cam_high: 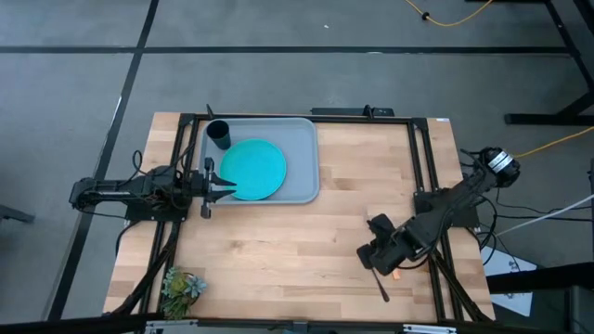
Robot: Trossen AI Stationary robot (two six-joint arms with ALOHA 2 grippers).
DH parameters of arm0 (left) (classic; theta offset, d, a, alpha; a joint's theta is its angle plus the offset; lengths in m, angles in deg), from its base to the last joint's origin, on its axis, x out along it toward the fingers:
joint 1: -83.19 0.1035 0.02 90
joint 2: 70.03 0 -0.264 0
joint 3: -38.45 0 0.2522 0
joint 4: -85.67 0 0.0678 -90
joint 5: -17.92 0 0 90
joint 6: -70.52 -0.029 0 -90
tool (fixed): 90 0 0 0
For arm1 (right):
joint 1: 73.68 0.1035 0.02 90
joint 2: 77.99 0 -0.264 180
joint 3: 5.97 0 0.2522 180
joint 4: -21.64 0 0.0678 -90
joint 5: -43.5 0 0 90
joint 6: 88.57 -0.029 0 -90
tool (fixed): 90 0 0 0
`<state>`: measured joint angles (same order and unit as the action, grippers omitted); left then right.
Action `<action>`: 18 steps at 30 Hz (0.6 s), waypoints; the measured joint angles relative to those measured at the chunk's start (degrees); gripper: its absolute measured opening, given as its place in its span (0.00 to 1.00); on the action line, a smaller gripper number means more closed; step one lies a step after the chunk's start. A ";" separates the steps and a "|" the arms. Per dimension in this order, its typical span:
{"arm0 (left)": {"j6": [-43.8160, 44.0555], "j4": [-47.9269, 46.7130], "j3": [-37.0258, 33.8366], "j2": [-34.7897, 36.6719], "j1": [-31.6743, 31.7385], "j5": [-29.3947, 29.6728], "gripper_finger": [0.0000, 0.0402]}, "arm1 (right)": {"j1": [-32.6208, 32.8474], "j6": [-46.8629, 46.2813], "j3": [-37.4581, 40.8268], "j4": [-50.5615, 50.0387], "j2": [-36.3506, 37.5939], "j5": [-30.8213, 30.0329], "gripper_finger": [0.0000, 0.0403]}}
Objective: Pick and place plate/cup/fork/spoon on tray
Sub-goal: Put the yellow fork on the serving tray right beside the light blue plate
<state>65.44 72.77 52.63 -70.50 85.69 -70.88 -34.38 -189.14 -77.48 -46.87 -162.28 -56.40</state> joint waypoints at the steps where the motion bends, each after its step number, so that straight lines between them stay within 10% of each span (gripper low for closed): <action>1: -0.01 0.00 0.00 0.00 -0.02 -0.01 0.20 | 0.41 -0.56 -0.02 -0.27 -0.23 -0.60 0.11; 18: 0.00 0.00 0.00 -0.01 -0.02 0.00 0.20 | 2.91 -4.44 1.82 -2.62 -1.09 -1.90 0.12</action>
<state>65.44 72.77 52.63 -70.51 85.67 -70.88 -31.47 -193.59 -75.66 -49.50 -163.37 -58.30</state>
